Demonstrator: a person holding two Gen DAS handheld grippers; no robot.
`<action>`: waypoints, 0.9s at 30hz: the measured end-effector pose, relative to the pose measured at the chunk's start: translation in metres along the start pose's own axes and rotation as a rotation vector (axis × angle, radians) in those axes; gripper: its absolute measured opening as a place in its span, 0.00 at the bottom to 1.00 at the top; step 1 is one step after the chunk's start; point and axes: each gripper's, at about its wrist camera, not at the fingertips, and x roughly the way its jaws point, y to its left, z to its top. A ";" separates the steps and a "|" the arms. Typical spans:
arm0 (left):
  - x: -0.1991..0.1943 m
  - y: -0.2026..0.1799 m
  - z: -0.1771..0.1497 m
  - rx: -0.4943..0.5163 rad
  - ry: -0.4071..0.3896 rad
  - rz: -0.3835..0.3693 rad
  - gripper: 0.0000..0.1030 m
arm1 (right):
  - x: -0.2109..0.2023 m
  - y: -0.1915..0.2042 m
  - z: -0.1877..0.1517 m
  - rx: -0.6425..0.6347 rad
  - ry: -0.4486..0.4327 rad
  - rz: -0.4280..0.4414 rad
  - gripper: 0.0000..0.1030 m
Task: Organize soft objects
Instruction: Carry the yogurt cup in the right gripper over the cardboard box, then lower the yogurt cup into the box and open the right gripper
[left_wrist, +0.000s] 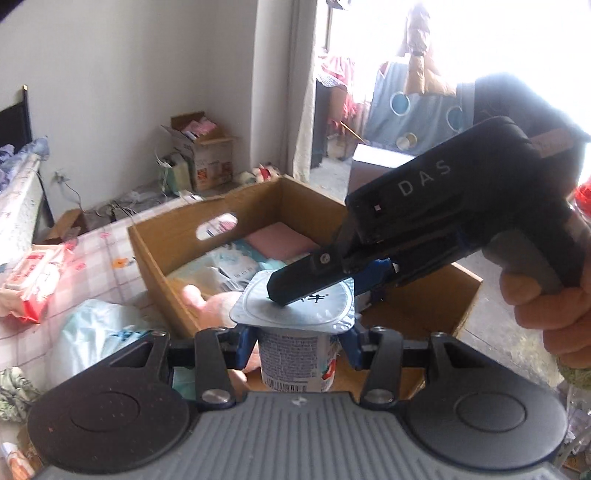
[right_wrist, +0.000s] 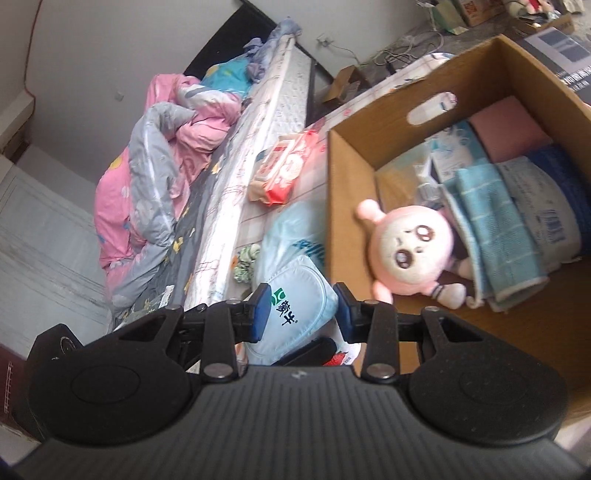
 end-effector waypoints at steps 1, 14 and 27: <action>0.012 0.001 0.002 -0.016 0.040 -0.026 0.47 | -0.001 -0.012 0.001 0.019 0.010 -0.015 0.36; 0.077 0.011 -0.007 -0.045 0.292 -0.089 0.61 | 0.058 -0.113 -0.004 0.221 0.281 -0.060 0.38; 0.025 0.018 -0.004 -0.038 0.183 -0.025 0.63 | 0.088 -0.107 0.000 0.157 0.315 -0.099 0.38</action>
